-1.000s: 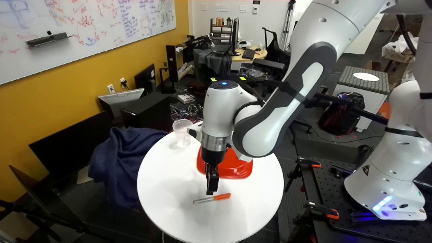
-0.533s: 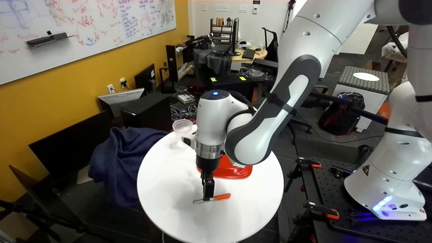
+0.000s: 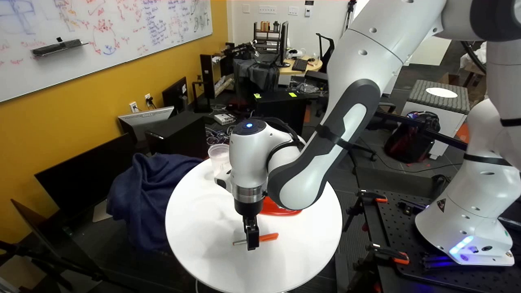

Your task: Move the pen to the right

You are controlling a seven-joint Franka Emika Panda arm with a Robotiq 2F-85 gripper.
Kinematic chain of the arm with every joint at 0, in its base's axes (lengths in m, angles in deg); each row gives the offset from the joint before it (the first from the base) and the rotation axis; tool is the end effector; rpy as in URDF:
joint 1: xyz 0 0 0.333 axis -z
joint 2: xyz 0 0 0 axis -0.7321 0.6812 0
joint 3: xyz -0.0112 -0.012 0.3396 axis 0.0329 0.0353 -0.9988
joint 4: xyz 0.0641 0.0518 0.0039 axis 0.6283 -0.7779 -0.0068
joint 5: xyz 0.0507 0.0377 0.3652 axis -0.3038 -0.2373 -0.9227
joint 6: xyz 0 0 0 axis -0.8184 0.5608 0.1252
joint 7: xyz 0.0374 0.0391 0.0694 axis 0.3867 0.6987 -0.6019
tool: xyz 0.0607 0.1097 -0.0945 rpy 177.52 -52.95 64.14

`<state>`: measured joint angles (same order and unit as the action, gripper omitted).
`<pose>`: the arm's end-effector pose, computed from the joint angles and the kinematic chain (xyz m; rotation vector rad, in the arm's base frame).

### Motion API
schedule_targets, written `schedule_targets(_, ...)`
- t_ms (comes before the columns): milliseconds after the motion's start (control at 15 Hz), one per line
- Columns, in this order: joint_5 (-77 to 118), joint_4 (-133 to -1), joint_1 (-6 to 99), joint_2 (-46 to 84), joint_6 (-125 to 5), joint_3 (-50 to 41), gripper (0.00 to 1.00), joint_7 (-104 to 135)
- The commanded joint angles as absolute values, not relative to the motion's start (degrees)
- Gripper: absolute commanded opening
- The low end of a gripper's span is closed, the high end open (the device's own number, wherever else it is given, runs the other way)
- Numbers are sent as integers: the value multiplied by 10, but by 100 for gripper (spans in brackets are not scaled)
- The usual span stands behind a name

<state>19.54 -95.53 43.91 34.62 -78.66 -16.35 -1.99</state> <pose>0.5656 0.1161 0.1409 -3.0095 -0.6512 -0.0128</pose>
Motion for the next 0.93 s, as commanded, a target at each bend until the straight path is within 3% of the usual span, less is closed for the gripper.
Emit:
schedule_targets(0,205,-941,426,350,-751,-154,100,-1)
schedule_targets(867,201,-913,433,379,-720,-155,100,-11)
